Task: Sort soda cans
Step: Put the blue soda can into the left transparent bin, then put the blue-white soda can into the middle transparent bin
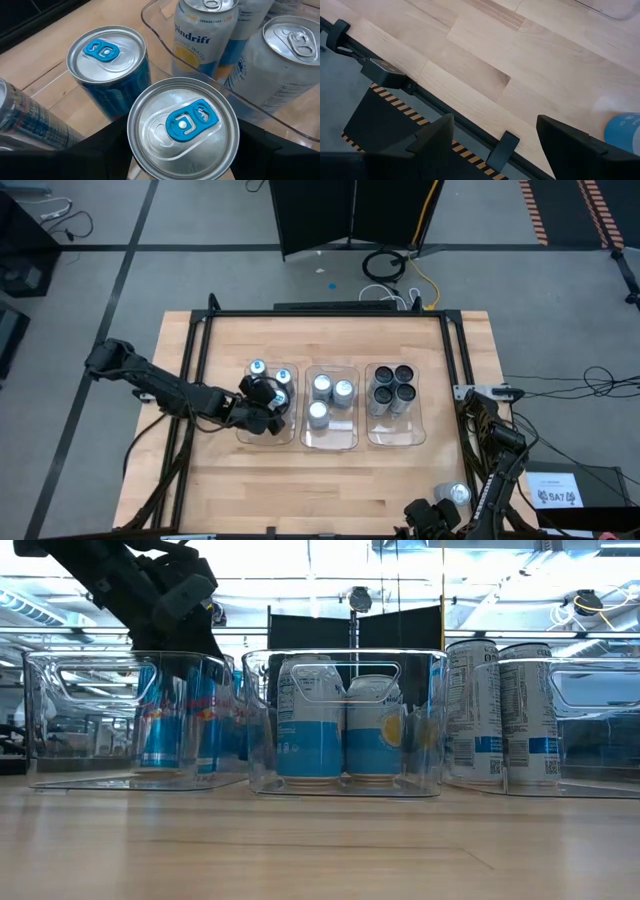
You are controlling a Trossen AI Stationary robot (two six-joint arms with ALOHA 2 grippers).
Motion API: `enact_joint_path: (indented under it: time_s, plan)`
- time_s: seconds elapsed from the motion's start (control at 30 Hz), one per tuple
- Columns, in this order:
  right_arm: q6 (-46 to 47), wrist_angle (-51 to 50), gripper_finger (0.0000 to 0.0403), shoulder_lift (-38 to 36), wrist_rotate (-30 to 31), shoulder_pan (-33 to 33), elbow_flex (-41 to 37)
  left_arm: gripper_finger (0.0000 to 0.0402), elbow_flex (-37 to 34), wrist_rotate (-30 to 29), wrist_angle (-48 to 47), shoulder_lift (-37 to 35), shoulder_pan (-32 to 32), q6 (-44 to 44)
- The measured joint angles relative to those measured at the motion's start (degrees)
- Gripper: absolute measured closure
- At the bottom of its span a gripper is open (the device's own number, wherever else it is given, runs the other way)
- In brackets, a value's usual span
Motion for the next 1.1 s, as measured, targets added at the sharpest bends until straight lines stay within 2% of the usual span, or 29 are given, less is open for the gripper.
enact_joint_path:
  time_s: [0.17,0.3,0.5,0.7,1.1]
  plan:
    - [0.21,0.00,0.0126,0.00,0.00,-0.02,0.00,0.0131,0.00,-1.52,-0.07,0.00,0.02,0.01]
    - [0.28,0.01,0.0126,0.00,0.00,-0.02,0.00,0.0097,0.04,-3.47,0.01,-0.04,0.04,0.07]
    - [0.27,0.00,0.0126,0.00,0.00,0.00,0.00,0.0056,0.25,-1.94,-0.12,-0.04,0.02,0.38]
    - [-0.01,-0.01,0.0126,0.00,0.00,-0.01,0.00,0.0052,2.55,0.47,-0.16,-0.04,0.02,0.85]
    - [-0.52,0.35,0.0126,0.00,-0.10,-0.02,0.00,0.0051,10.97,0.32,-2.36,-1.07,0.02,12.47]
